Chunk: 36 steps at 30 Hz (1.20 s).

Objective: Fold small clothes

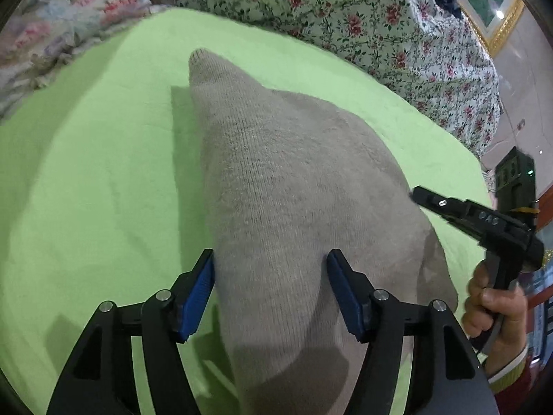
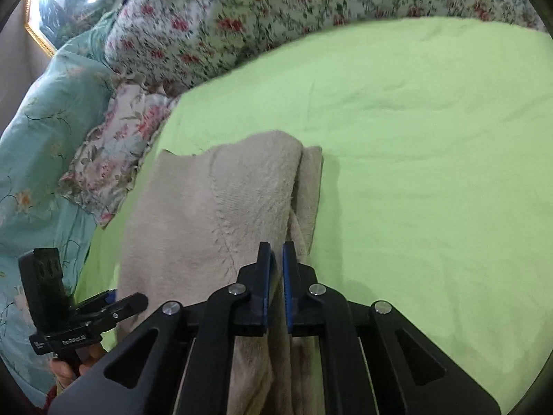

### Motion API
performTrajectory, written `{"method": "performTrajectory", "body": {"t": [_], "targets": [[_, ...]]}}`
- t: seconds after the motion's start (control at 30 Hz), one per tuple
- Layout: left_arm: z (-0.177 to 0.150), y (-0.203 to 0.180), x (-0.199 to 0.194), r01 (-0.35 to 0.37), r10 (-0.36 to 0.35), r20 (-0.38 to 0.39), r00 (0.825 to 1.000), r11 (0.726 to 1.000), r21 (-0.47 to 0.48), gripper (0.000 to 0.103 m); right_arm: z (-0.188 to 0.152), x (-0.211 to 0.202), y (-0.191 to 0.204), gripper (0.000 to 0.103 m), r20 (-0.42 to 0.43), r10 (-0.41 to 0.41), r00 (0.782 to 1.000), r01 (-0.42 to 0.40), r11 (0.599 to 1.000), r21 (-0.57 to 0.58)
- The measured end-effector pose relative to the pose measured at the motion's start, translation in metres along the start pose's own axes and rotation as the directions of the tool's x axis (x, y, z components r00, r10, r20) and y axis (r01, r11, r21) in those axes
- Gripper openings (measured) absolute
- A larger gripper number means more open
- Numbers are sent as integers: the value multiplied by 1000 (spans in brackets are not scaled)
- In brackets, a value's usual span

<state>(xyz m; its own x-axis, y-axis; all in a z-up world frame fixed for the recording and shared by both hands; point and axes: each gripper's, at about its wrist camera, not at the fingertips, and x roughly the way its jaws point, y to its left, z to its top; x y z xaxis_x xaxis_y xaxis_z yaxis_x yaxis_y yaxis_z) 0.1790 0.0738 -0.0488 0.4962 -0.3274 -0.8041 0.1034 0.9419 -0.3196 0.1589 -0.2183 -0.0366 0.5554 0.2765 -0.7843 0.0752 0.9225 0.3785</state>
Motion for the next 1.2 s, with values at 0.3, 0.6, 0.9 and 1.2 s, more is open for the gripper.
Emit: {"method": "performTrajectory", "body": {"t": [0.3, 0.6, 0.9, 1.2], "targets": [[-33, -3, -77, 47, -51, 145, 988, 998, 30, 65, -27, -60, 30, 8, 58, 46, 997, -43, 997, -57], [-63, -32, -90, 175, -194, 166, 967, 977, 120, 65, -73, -57, 59, 8, -4, 69, 998, -69, 991, -118], [-92, -19, -44, 147, -153, 46, 987, 984, 102, 64, -97, -28, 36, 23, -65, -104, 992, 93, 985, -145], [-102, -21, -32, 102, -108, 37, 994, 985, 137, 65, -105, -34, 15, 22, -36, -78, 996, 74, 991, -109]]}}
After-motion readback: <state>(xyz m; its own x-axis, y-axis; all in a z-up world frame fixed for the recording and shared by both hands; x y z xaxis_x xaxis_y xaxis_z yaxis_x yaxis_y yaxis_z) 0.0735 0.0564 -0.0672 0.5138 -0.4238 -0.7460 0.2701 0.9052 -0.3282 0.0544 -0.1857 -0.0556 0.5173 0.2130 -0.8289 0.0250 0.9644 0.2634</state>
